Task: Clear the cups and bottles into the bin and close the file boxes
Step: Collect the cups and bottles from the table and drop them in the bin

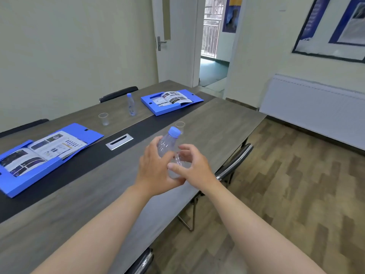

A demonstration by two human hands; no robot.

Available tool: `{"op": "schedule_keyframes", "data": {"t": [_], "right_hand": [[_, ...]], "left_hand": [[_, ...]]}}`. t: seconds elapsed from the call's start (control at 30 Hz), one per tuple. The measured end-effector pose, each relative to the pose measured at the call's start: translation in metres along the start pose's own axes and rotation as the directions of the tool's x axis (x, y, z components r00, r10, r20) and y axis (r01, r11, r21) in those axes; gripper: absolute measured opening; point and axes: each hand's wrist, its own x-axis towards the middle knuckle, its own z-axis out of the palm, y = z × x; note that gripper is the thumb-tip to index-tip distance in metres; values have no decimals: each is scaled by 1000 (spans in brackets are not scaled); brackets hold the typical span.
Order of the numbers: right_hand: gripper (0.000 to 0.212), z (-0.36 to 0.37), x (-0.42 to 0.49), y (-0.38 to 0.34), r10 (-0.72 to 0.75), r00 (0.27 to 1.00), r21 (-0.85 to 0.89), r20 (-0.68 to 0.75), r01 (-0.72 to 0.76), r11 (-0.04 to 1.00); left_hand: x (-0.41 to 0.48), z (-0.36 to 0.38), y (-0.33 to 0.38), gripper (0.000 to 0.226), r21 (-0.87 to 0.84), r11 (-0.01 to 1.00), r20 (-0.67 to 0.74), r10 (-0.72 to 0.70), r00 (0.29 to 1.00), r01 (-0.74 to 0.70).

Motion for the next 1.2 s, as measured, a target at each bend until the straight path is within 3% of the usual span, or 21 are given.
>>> {"op": "schedule_keyframes", "data": {"t": [0.2,0.37,0.5,0.73,0.9,1.2], "right_hand": [[69,-73,17,21,22,1000,128,-5,-22,992],[65,-109,56,42,3,1000,123,30,-7,992],[57,-135,111,78,33,999,36,-8,-33,999],[63,-144,236,145,104,993,-144,54,-96,985],[74,-132,320,178,182,973,-267,142,-140,954],[94,-103,437,211,175,957,-421,231,-63,905]], "left_hand": [[40,33,62,66,6,999,1,-35,999,35],[71,60,51,68,62,996,-3,-62,998,62],[95,85,15,73,51,978,2,-200,980,200],[156,136,-62,69,3,921,-31,-389,921,390],[208,161,-104,68,-13,884,-45,-467,883,467],[247,188,-151,71,1,809,-41,-587,809,587]]}}
